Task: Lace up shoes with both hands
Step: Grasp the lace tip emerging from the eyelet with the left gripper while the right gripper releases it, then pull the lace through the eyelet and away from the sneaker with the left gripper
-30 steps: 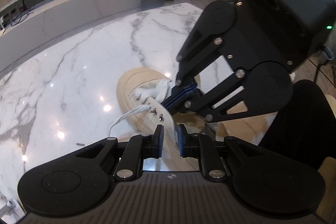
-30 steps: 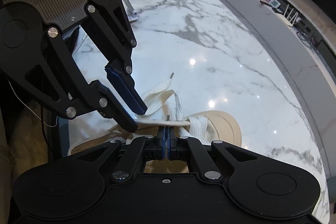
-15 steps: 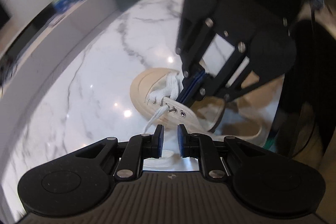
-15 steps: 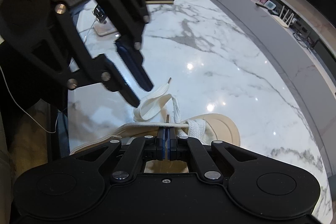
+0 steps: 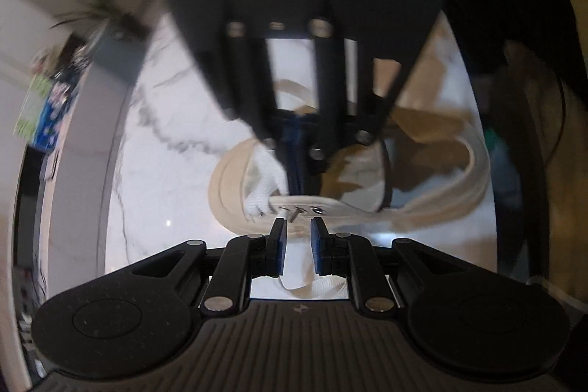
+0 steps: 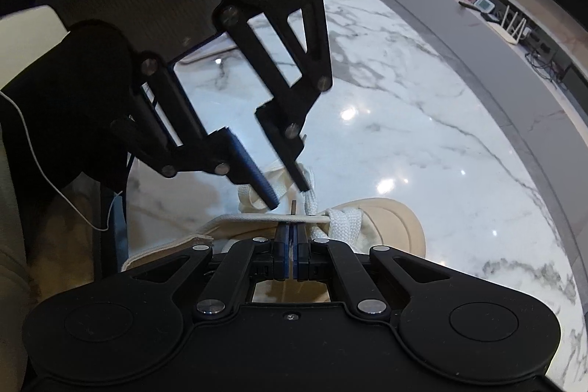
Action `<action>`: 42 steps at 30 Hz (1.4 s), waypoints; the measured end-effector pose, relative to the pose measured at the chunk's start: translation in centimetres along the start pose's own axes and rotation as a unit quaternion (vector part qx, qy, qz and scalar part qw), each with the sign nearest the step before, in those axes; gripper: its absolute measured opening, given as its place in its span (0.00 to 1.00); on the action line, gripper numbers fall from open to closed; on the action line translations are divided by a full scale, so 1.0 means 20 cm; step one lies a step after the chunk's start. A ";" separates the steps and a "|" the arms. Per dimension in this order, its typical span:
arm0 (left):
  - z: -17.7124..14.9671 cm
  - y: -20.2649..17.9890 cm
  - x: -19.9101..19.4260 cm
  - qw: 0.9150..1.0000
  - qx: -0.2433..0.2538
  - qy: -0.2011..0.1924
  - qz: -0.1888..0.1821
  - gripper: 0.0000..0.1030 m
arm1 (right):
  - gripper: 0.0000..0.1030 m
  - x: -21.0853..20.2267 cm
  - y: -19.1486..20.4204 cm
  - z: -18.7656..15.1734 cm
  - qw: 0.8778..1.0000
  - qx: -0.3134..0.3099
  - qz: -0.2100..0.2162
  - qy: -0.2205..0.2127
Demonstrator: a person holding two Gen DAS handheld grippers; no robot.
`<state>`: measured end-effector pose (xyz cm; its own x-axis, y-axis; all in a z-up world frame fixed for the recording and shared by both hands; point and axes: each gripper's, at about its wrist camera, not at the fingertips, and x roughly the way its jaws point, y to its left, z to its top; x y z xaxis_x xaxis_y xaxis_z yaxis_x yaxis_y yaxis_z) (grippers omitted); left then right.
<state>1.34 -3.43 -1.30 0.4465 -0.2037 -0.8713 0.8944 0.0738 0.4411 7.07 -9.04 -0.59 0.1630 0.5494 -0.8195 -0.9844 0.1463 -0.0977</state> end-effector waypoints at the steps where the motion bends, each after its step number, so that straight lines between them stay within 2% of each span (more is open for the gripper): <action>1: 0.01 -0.01 0.01 1.000 0.012 0.002 0.003 0.13 | 0.00 0.00 0.00 0.00 1.000 0.000 0.001 0.000; 10: 0.01 -0.12 0.11 0.993 0.108 0.017 0.031 0.10 | 0.00 0.01 -0.01 -0.01 1.000 0.003 0.004 -0.005; 16: 0.00 -0.14 0.14 0.990 0.132 0.025 0.041 0.02 | 0.00 -0.01 -0.02 -0.03 1.000 0.013 0.002 -0.013; 25: 0.01 -0.12 0.16 0.994 0.084 0.039 0.056 0.01 | 0.02 -0.04 0.00 -0.03 1.000 0.022 -0.009 -0.014; 30: 0.02 -0.05 0.12 0.996 0.053 0.047 0.057 0.01 | 0.02 -0.16 0.04 -0.08 0.996 0.073 -0.025 -0.037; 31: 0.02 -0.04 0.11 0.996 0.045 0.047 0.056 0.01 | 0.03 -0.18 0.06 -0.09 0.995 0.082 -0.029 -0.041; 32: 0.03 -0.03 0.09 0.997 0.037 0.047 0.055 0.01 | 0.09 -0.20 0.07 -0.11 0.994 0.094 -0.036 -0.044; 35: 0.03 0.00 0.03 0.996 0.024 0.057 0.064 0.01 | 0.10 -0.27 0.11 -0.17 0.986 0.143 -0.064 -0.053; 39: 0.03 0.02 -0.06 0.996 -0.010 0.063 0.060 0.01 | 0.15 -0.31 0.12 -0.24 0.966 0.233 -0.092 -0.062; 42: 0.04 0.00 -0.16 0.995 -0.021 0.065 0.073 0.01 | 0.16 -0.30 0.11 -0.27 0.953 0.279 -0.096 -0.065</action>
<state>-0.10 -3.53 1.61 0.5694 -0.0599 -0.8199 0.8185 0.1343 0.5586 3.58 -16.35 1.05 0.3787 0.5611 -0.7360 -0.7528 0.6493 0.1077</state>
